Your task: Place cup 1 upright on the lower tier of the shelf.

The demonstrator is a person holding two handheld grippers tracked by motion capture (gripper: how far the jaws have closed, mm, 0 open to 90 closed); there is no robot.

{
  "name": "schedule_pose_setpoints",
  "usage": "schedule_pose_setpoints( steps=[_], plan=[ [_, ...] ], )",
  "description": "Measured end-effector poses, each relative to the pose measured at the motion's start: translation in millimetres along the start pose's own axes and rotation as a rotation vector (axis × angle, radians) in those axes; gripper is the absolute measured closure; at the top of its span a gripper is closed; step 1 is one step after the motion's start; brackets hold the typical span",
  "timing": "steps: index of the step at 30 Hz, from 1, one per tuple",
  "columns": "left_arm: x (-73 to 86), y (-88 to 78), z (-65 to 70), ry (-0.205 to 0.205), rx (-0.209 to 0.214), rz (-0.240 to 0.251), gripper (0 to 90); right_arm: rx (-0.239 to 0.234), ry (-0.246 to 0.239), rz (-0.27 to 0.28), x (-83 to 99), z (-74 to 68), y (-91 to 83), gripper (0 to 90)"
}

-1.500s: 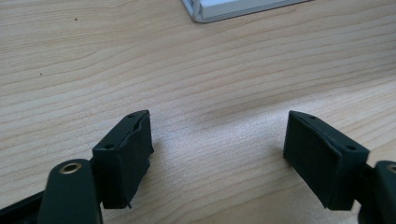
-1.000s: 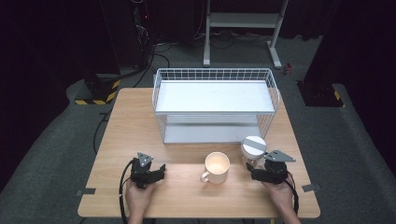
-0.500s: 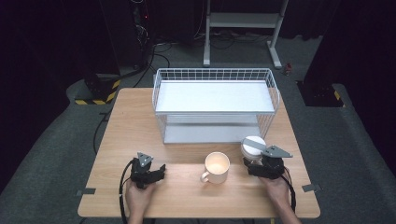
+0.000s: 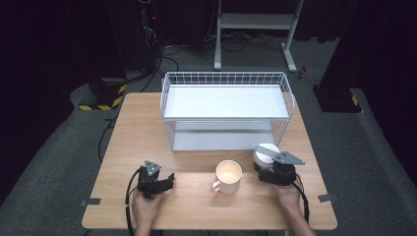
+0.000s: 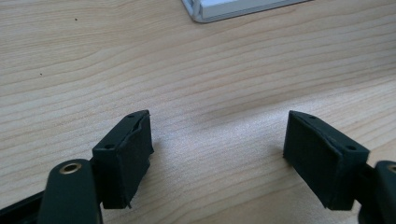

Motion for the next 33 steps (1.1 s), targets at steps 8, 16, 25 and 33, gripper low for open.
schedule_pose_setpoints(
  steps=[8, 16, 25, 33],
  plan=[
    [0.0, 0.0, 0.0, 0.0, 0.0, 0.0, 23.9, 0.002, -0.003, 0.006, -0.3, -0.5, 0.6, 18.5],
    [0.0, 0.0, 0.0, 0.0, 0.0, 0.0, 23.9, -0.002, 0.003, 0.014, -0.9, 0.6, -0.1, 18.6],
    [0.0, 0.0, 0.0, 0.0, 0.0, 0.0, 23.9, -0.003, 0.012, 0.018, -2.4, 1.6, -2.8, 18.6],
    [0.0, 0.1, 0.1, 0.001, 0.002, 0.0, 23.9, -0.016, 0.004, 0.021, -9.2, 1.5, -6.2, 18.6]
  ],
)
Point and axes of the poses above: each handheld gripper's, and its own axes: y roughly forward along the jaws, x roughly out of its underside, z roughly to its right, the point moved 3 cm from there along y, roughly forward along the jaws, and after that the axes turned 11 degrees about -y, right-handed, at the moved point
